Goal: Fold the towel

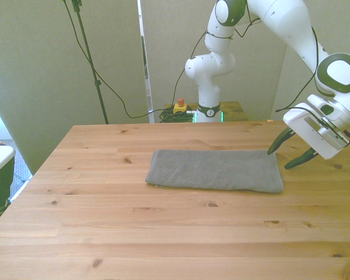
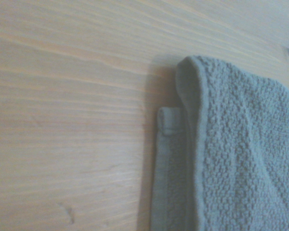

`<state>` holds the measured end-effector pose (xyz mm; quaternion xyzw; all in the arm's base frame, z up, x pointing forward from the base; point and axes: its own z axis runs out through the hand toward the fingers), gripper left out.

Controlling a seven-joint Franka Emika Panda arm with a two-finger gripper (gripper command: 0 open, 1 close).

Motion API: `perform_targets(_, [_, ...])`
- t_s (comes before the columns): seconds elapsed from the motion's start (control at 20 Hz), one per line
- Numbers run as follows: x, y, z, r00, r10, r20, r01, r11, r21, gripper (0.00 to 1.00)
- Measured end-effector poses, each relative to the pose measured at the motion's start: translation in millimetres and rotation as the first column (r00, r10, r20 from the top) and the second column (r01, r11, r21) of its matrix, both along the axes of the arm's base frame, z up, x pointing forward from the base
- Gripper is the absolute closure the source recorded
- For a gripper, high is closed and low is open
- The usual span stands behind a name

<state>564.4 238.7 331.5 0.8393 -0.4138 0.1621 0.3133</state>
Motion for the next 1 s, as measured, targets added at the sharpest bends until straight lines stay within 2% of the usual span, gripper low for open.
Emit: perform_targets(1.0, [-2, -18, -19, 1.0, 0.003, -0.021, -0.003, 1.0, 0.0, 1.0])
